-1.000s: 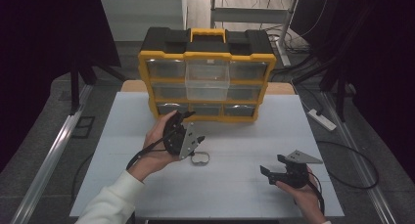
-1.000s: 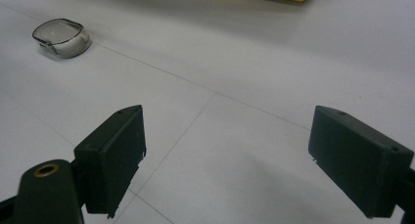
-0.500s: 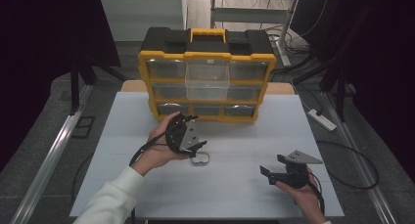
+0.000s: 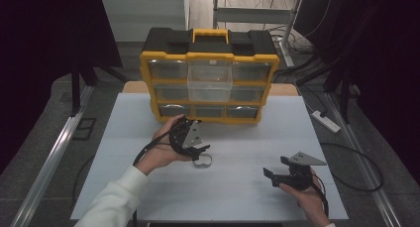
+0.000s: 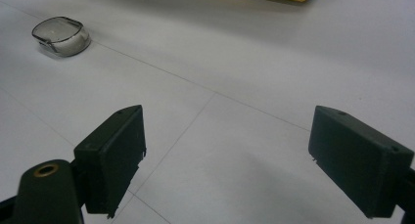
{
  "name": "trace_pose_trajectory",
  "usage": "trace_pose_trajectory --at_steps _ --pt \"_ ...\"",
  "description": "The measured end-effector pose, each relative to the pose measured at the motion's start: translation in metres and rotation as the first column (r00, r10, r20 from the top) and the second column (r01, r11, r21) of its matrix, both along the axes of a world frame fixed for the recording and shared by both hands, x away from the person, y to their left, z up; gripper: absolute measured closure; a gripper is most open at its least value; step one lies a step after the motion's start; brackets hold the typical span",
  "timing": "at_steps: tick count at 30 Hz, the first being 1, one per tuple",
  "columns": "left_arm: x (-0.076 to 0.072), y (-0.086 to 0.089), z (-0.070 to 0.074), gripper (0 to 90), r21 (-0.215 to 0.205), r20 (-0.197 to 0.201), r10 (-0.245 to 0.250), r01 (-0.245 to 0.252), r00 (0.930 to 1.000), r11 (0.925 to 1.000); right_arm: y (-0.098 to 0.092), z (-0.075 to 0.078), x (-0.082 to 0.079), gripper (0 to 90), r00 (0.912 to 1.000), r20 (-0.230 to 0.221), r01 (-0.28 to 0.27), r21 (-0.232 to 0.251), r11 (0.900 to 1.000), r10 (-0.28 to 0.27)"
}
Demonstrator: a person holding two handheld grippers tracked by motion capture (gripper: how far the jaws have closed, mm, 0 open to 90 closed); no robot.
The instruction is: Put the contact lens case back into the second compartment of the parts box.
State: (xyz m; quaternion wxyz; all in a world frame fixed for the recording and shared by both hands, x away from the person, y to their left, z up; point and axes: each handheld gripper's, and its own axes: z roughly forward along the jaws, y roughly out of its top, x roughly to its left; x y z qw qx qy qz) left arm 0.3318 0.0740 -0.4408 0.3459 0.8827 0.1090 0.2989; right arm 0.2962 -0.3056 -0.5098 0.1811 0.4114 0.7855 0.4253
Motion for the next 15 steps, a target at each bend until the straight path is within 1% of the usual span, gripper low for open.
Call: trace_pose_trajectory --at_steps 2,3,5,7,8,11,14,15 --pt "0.0016 0.0018 -0.0024 19.2 0.002 -0.019 0.007 -0.007 0.9998 1.0 0.0007 0.0002 0.0 13.3 1.0 -0.002 -0.003 0.008 1.0 0.003" --pt "0.0021 0.0025 -0.0033 19.2 -0.005 -0.028 0.009 -0.009 0.9996 0.9999 0.0011 0.0004 0.0002 13.3 1.0 0.0 -0.006 0.009 1.0 0.006" --pt "0.003 0.0038 -0.0039 19.3 -0.008 -0.04 0.008 -0.009 0.9991 0.9999 0.0026 0.0003 0.001 13.3 1.0 -0.001 -0.009 0.009 1.0 0.009" --pt "0.0033 0.0042 -0.004 19.3 -0.011 -0.043 0.008 -0.009 0.999 0.9999 0.0031 0.0 0.0017 13.3 0.9999 -0.003 -0.012 0.01 1.0 0.012" --pt "0.0038 0.0053 -0.0044 19.3 -0.02 -0.057 0.008 -0.009 0.9983 0.9998 0.0036 -0.0002 0.0027 13.3 0.9999 -0.003 -0.01 0.007 1.0 0.01" --pt "0.0048 0.0063 -0.0055 19.3 -0.025 -0.074 0.002 -0.003 0.9972 0.9997 0.0037 -0.0001 0.0033 13.3 0.9999 -0.003 -0.014 0.014 1.0 0.014" --pt "0.0071 0.0062 -0.0083 19.3 -0.018 -0.093 0.009 -0.011 0.9956 0.9998 0.0041 0.0 0.0034 13.3 0.9998 -0.005 -0.018 0.015 1.0 0.018" --pt "0.0071 0.0062 -0.0083 19.3 -0.018 -0.093 0.009 -0.011 0.9956 0.9998 0.0041 0.0 0.0034 13.3 0.9998 -0.005 -0.018 0.015 1.0 0.018"
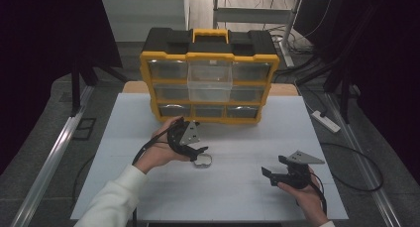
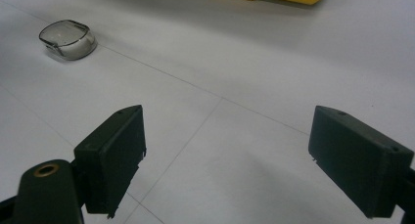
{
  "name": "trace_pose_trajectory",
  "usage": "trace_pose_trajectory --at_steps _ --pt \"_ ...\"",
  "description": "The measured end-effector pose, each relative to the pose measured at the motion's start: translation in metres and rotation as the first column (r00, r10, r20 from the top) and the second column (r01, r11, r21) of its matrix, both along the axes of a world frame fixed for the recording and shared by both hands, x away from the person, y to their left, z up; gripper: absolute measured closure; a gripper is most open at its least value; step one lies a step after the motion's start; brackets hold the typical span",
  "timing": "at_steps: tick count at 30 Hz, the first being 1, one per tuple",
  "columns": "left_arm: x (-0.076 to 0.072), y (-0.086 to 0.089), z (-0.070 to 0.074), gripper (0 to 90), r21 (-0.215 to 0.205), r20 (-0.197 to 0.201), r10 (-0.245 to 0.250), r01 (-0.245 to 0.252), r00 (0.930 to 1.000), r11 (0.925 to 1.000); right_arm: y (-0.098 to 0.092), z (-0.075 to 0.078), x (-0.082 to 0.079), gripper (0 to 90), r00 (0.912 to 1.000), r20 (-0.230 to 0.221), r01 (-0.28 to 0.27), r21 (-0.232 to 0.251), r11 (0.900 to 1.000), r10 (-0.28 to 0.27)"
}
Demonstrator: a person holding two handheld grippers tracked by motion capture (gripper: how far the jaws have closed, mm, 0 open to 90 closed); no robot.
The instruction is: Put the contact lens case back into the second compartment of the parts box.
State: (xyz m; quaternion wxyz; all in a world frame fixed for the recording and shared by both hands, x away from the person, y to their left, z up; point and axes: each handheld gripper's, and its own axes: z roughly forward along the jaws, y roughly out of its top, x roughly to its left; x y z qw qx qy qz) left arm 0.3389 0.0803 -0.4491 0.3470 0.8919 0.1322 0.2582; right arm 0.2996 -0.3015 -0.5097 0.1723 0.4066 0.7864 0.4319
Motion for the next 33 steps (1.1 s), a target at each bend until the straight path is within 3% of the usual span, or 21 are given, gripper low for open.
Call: trace_pose_trajectory --at_steps 4,13,23,29,33 --pt "0.002 -0.001 -0.002 19.3 -0.013 -0.034 -0.011 0.011 0.9994 0.9999 0.002 -0.001 0.002 13.4 1.0 -0.003 -0.004 -0.004 1.0 0.004" --pt "0.004 -0.003 -0.004 19.4 -0.019 -0.059 -0.028 0.027 0.9979 0.9994 0.002 -0.001 0.002 13.4 1.0 -0.004 -0.003 -0.003 1.0 0.003" --pt "0.01 -0.002 -0.013 19.1 -0.027 -0.124 -0.043 0.04 0.9914 0.9989 0.003 -0.001 0.002 13.4 1.0 0.003 -0.008 -0.018 1.0 0.008" --pt "0.013 -0.002 -0.019 18.7 -0.027 -0.158 -0.051 0.048 0.9861 0.9985 0.002 -0.001 0.002 13.4 1.0 0.002 -0.005 -0.018 1.0 0.005" --pt "0.014 -0.003 -0.026 18.1 -0.015 -0.215 -0.078 0.077 0.9734 0.9969 0.002 -0.001 0.002 13.4 1.0 0.003 -0.007 -0.023 1.0 0.007"
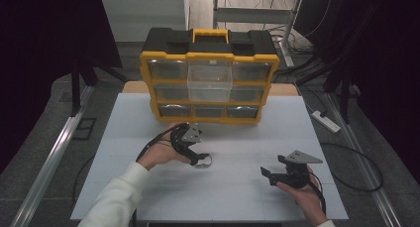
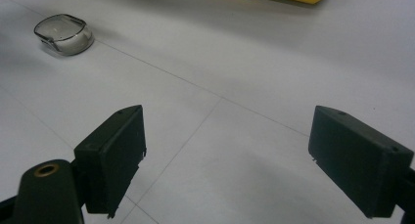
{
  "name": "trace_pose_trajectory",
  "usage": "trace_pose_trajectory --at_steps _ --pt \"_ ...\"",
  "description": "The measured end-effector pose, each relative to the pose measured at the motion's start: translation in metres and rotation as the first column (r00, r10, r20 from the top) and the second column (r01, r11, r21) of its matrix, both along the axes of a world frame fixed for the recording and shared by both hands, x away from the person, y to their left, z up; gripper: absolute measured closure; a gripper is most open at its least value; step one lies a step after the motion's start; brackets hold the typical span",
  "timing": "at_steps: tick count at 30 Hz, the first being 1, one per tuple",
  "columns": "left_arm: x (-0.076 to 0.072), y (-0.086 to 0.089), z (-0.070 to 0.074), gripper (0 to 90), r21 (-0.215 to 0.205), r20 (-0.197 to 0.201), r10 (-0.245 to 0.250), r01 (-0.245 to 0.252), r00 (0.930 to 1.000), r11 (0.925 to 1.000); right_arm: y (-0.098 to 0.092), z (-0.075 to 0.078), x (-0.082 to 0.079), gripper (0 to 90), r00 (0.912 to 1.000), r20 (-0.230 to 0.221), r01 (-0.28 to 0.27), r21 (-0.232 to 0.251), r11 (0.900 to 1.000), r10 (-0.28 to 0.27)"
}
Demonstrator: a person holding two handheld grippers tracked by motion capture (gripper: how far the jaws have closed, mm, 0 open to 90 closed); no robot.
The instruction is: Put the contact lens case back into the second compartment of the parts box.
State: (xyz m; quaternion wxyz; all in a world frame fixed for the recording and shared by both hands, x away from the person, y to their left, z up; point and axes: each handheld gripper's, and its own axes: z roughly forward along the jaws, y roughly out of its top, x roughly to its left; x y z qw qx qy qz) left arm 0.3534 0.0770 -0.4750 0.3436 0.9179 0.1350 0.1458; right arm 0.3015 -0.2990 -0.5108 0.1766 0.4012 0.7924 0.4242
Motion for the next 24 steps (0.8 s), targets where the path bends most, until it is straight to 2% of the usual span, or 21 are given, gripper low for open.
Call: trace_pose_trajectory --at_steps 4,13,18,22,24 --pt "0.0 -0.003 -0.004 17.8 0.023 -0.024 -0.019 0.02 0.9995 0.9995 -0.001 0.0 0.0 13.4 1.0 0.0 0.002 0.001 1.0 -0.002" --pt "0.003 -0.01 -0.011 17.0 0.061 -0.049 -0.032 0.035 0.9983 0.9975 -0.001 0.0 -0.001 13.4 1.0 0.003 0.002 0.0 1.0 -0.002" --pt "0.004 -0.012 -0.015 17.0 0.08 -0.088 -0.053 0.06 0.9947 0.995 0.0 0.001 -0.001 13.4 1.0 0.003 -0.002 -0.001 1.0 0.002" --pt "0.005 -0.014 -0.018 17.0 0.084 -0.103 -0.059 0.068 0.993 0.9942 0.0 0.001 -0.001 13.4 1.0 0.005 -0.005 -0.002 1.0 0.005" --pt "0.007 -0.015 -0.02 17.0 0.1 -0.11 -0.057 0.068 0.9923 0.9927 0.0 0.001 -0.001 13.4 1.0 0.005 -0.005 -0.002 1.0 0.005"
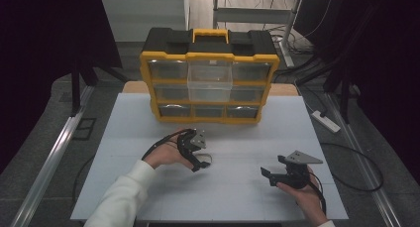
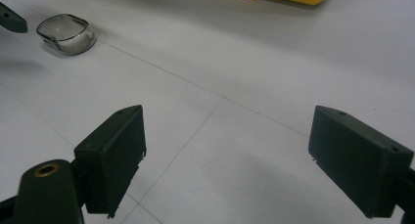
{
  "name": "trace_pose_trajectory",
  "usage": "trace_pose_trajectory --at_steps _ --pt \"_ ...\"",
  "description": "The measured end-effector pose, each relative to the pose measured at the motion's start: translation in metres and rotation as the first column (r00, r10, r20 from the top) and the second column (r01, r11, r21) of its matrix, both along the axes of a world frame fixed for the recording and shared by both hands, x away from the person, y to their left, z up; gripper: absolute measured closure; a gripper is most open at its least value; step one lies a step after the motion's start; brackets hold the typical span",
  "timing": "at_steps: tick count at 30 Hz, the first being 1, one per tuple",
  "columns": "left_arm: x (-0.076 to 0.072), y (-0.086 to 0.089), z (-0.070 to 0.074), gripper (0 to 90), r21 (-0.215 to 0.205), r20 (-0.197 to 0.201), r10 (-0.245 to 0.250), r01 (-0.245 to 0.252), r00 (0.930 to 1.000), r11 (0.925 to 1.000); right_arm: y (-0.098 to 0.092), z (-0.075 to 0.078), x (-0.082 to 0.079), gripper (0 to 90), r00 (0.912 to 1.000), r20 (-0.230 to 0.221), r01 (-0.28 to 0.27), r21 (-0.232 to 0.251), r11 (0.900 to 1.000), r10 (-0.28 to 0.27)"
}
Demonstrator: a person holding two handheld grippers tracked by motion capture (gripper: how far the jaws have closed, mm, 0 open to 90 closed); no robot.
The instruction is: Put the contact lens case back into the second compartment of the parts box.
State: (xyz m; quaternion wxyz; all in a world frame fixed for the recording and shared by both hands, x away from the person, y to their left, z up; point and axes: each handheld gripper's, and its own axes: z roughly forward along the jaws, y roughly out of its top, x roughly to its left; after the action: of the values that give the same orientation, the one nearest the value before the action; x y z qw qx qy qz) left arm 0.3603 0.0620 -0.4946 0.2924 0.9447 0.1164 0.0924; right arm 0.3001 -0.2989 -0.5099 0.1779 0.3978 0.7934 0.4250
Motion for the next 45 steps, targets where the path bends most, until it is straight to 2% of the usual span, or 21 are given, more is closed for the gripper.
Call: trace_pose_trajectory --at_steps 16,28,34,37,43,45 --pt "0.006 -0.006 -0.015 17.5 0.041 -0.072 -0.005 0.008 0.9974 0.9991 0.0 0.0 0.0 13.4 1.0 -0.003 -0.001 -0.002 1.0 0.001" --pt "0.009 -0.007 -0.021 19.7 0.06 -0.099 -0.011 0.017 0.995 0.9981 0.001 -0.001 0.0 13.3 0.9999 -0.009 -0.006 -0.002 1.0 0.006" --pt "0.009 -0.01 -0.025 22.0 0.077 -0.122 -0.028 0.037 0.9922 0.9963 0.001 -0.001 0.0 13.3 0.9999 -0.01 -0.008 -0.004 1.0 0.008" --pt "0.009 -0.008 -0.024 28.5 0.071 -0.149 -0.037 0.048 0.9882 0.9963 0.001 -0.001 0.001 13.3 0.9999 -0.011 -0.009 -0.004 1.0 0.009" --pt "0.009 -0.006 -0.022 45.6 0.061 -0.15 -0.034 0.044 0.9881 0.9972 0.002 -0.001 0.0 13.3 0.9999 -0.011 -0.01 -0.004 1.0 0.01" --pt "0.009 -0.006 -0.022 47.7 0.06 -0.147 -0.043 0.052 0.9882 0.9969 0.001 -0.001 0.0 13.2 0.9999 -0.011 -0.009 -0.004 1.0 0.009"
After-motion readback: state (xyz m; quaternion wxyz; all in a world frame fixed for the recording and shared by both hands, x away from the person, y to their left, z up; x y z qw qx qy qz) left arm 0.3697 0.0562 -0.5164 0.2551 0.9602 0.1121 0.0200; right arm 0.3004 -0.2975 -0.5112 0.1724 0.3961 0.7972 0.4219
